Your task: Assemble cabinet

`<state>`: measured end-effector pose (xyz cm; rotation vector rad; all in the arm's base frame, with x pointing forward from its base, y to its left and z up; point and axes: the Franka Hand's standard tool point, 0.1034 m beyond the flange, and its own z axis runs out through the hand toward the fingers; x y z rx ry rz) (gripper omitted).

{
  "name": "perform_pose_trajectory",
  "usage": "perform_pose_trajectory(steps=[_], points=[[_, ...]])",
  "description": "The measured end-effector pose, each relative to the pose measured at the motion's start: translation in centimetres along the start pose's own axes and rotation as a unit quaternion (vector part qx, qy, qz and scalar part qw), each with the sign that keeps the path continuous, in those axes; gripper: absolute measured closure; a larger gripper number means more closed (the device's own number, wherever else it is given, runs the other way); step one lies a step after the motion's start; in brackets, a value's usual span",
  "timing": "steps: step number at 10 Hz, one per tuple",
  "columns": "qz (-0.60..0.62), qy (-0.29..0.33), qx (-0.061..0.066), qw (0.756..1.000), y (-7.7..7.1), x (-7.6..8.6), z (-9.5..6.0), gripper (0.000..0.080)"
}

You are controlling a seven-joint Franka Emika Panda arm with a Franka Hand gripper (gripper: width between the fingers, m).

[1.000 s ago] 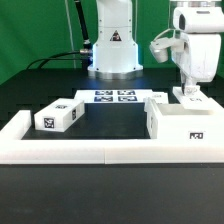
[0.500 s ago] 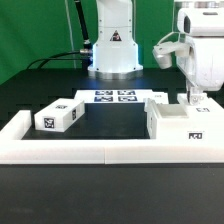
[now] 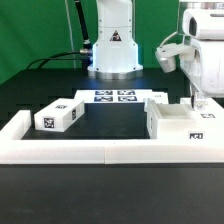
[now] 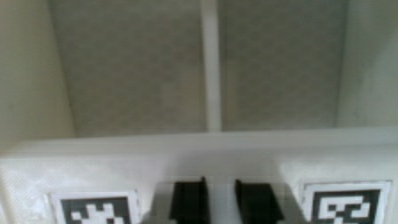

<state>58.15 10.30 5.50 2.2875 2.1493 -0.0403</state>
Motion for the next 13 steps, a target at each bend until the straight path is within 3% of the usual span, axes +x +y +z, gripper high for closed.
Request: perform_pose_trajectory(steps=[2,4,5,6,7,8,9,10,11,12,13], points=[[-0.006,-0.004,0.009,1.0,0.0,0.0,0.0,0.0729],[-0.006,-0.003,0.008,1.0,0.0,-0.1,0.0,0.0729],[-0.007,-0.004,0.008,1.0,0.0,-0.2,0.0,0.0618],[-0.011,-0.004,0.008,1.0,0.1,-0.3,-0.1,0.0451],[-0.011,-0.004,0.006,1.0,0.2,-0.4,-0.3,0.0451],[-0.009,-0.005,0.004,1.0,0.2,-0.8,-0.7,0.0269],[-0.006,-0.006,0.003,1.0,0.0,-1.3,-1.1,0.0269],[-0.002,-0.008,-0.002,1.0,-0.6,-1.7,-1.9,0.0096],[0.018,-0.006,-0.017,1.0,-1.9,-2.0,-2.9,0.0096],[0.044,-0.006,-0.021,0.999,-4.3,-2.2,-3.3,0.0017],[0.061,-0.012,-0.016,0.998,-6.4,-2.4,-3.5,0.0004]])
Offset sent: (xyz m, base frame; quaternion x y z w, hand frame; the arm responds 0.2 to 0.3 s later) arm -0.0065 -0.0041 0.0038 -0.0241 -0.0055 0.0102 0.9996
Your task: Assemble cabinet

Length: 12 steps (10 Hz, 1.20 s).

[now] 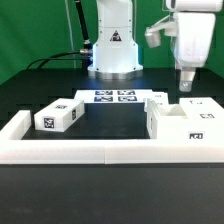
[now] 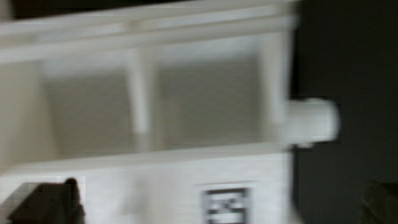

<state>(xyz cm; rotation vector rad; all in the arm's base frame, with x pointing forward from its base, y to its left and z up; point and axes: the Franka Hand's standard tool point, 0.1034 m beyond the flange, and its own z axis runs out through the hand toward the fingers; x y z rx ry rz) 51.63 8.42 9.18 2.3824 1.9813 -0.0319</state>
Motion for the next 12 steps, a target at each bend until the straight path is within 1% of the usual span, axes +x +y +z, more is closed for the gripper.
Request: perform_pose_trajectory(steps=[1,2,3,4,5,6,7,8,11,12], points=[[0.013,0.0,-0.006,1.0,-1.8,-0.4,-0.5,0.0004],[0.018,-0.001,-0.006,1.0,-4.0,-1.2,-0.6,0.0002],[0.02,0.002,-0.008,1.0,-6.0,-2.1,-0.1,0.0002],[0.021,0.003,-0.004,1.0,-7.3,-2.6,0.6,0.0002],[0.021,0.009,-0.004,1.0,-8.8,-2.9,1.5,0.0002],[0.02,0.012,0.002,1.0,-10.2,-3.1,2.4,0.0002],[0.019,0.013,0.004,1.0,-10.2,-2.8,2.7,0.0002],[0.019,0.013,0.009,1.0,-10.5,-2.8,3.0,0.0002],[0.018,0.012,0.01,1.0,-10.6,-2.9,3.2,0.0002],[0.021,0.012,0.016,1.0,-10.8,-3.2,3.7,0.0002]])
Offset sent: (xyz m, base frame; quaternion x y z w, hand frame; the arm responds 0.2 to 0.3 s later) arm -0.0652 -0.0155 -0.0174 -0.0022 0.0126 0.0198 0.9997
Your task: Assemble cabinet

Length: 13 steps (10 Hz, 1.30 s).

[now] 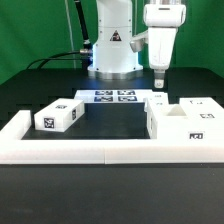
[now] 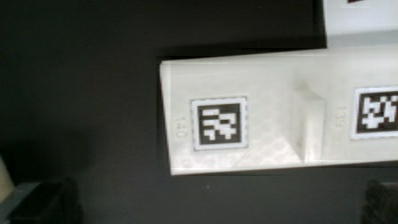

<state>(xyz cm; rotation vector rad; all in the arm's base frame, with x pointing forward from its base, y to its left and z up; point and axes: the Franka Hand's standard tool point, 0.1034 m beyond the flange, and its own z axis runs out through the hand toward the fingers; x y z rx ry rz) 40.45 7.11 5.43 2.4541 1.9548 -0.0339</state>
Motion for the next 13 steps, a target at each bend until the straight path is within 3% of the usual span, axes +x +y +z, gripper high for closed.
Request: perform_pose_trajectory(steps=[2,8,9,10,11,12,13], points=[[0.001,0.007,0.009,1.0,-1.3,-0.1,1.6,0.0002],[0.003,0.012,0.03,0.999,-2.8,-0.1,4.0,0.0031],[0.003,0.012,0.031,0.999,-2.9,-0.1,4.2,0.0165],[0.003,0.012,0.031,0.999,-2.9,-0.1,4.2,0.0165],[0.003,0.012,0.031,0.999,-2.9,-0.1,4.2,0.0332],[0.003,0.012,0.032,0.999,-3.0,-0.1,4.3,0.0332],[0.004,0.012,0.033,0.999,-3.1,-0.1,4.4,0.0507]])
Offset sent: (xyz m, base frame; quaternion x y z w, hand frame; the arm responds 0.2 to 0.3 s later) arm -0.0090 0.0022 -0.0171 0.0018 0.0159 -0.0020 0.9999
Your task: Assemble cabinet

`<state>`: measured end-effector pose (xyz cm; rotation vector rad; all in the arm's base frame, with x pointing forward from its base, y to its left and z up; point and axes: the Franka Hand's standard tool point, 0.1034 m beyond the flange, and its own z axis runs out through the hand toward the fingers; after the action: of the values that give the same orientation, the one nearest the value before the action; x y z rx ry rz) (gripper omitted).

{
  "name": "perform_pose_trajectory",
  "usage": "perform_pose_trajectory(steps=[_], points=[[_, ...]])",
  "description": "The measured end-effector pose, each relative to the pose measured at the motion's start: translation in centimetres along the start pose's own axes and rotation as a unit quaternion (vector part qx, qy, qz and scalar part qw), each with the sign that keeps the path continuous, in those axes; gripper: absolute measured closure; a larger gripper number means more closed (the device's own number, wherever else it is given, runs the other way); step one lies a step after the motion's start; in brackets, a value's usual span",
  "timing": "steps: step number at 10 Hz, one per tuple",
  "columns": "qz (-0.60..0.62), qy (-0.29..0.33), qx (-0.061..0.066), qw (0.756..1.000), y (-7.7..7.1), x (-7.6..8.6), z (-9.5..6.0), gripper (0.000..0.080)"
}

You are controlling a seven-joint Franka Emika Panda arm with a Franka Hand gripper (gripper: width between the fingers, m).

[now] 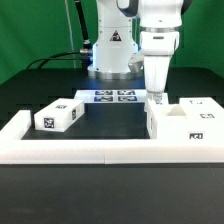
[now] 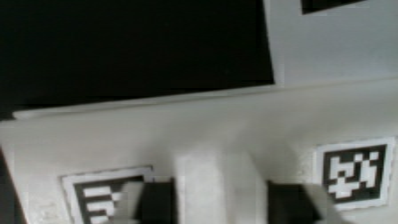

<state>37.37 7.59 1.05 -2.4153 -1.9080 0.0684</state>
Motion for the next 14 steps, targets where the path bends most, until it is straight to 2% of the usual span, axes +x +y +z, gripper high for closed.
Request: perform_pose_trajectory(steps=[1,6,9,11,13,14], points=[[0.0,0.0,0.0,1.0,0.0,0.0,0.0,0.0709],[0.0,0.002,-0.004,1.0,0.3,0.0,-0.2,0.073],[-0.006,-0.023,-0.001,1.0,1.2,-0.4,-2.7,0.0729],[-0.013,-0.036,0.0,0.999,2.4,-0.4,-4.2,0.0729],[-0.012,-0.044,-0.001,0.999,4.7,0.0,-5.7,0.0729],[-0.014,-0.044,0.0,0.999,5.8,0.2,-6.0,0.0729]])
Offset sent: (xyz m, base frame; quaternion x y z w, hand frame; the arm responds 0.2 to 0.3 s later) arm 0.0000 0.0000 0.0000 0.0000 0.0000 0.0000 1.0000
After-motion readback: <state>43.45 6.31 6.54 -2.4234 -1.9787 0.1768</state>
